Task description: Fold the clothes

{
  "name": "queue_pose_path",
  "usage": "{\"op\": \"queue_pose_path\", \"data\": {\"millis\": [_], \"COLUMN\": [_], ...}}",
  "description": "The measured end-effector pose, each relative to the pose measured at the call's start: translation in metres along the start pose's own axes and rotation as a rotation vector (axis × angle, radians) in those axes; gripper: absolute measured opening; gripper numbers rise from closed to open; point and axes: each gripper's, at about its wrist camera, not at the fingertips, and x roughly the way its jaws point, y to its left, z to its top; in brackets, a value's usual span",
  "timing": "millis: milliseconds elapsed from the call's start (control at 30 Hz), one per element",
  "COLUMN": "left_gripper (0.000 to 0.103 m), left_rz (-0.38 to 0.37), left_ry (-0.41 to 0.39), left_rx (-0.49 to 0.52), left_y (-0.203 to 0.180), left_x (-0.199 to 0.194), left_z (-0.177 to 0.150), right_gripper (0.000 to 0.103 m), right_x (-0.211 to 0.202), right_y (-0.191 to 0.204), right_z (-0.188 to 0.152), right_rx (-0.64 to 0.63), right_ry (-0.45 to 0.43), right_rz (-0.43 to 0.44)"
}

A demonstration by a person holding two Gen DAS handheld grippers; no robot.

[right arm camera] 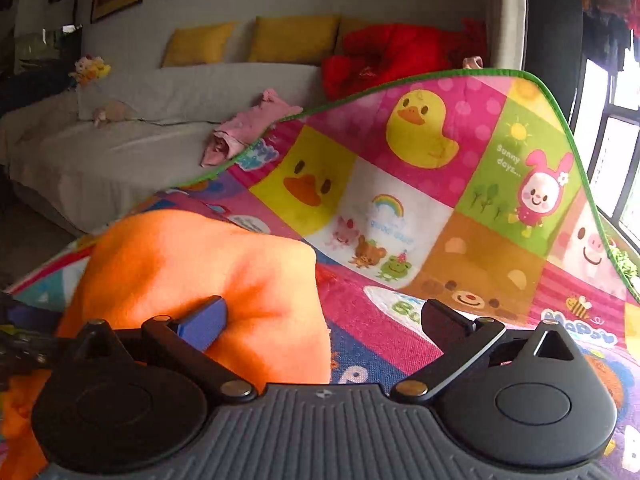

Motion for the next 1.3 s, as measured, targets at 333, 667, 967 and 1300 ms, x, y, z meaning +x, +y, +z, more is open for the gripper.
{"op": "queue_pose_path", "data": {"millis": [333, 667, 967, 1300], "left_gripper": [0.081, 0.077, 0.076, 0.08], "left_rz": [-0.03, -0.024, -0.156, -0.086], "left_ry": [-0.003, -0.085, -0.135, -0.055], "left_rx": [-0.024, -0.006, -0.007, -0.081], "left_y": [0.0, -0.01, -0.031, -0.003], "left_x": [0.0, -0.024, -0.019, 0.015], "left_z": [-0.003, 0.006, 0.02, 0.01], "right_gripper": [0.103, 0.103, 0.103, 0.103], "right_x": [-0.063, -0.061, -0.057, -0.047], "right_y": [-0.021, 0.012, 0.022, 0.031], "right_z": [-0.023, -0.069, -0.07, -0.063], "right_rx": [0.035, -0.132, -0.139, -0.116], "right_ry": [-0.076, 0.033, 0.016, 0.004], "right_rz": [0.165, 0.195, 0.159, 0.182]}}
